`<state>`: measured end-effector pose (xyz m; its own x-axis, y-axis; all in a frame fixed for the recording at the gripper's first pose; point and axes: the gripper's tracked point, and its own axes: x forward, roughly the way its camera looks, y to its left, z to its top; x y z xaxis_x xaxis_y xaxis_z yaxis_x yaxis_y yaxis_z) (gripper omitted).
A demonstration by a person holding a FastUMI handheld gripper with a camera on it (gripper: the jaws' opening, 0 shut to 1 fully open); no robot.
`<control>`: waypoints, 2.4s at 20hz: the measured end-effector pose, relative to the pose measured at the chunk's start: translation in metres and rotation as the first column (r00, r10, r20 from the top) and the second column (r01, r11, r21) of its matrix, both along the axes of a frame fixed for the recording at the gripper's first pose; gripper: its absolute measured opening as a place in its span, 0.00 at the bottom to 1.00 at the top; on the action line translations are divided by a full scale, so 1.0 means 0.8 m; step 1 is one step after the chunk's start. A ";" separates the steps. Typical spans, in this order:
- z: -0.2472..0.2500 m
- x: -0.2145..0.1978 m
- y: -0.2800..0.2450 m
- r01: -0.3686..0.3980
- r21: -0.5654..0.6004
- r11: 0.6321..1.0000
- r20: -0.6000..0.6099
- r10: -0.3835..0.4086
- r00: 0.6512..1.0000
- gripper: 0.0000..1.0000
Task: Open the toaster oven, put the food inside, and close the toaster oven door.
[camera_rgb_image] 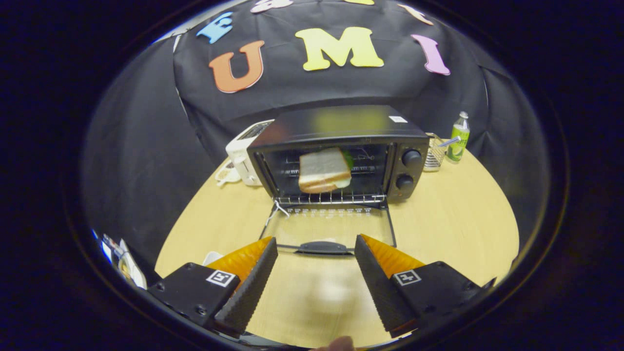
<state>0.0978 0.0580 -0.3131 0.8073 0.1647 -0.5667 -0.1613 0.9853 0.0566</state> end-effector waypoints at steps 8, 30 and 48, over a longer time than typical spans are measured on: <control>-0.092 0.010 -0.006 0.044 -0.053 0.998 -0.107 -0.050 0.993 1.00; -0.082 0.033 0.000 0.149 -0.064 0.987 -0.116 -0.156 0.981 1.00; 0.271 0.033 0.002 0.119 0.014 0.993 0.376 -0.115 0.920 1.00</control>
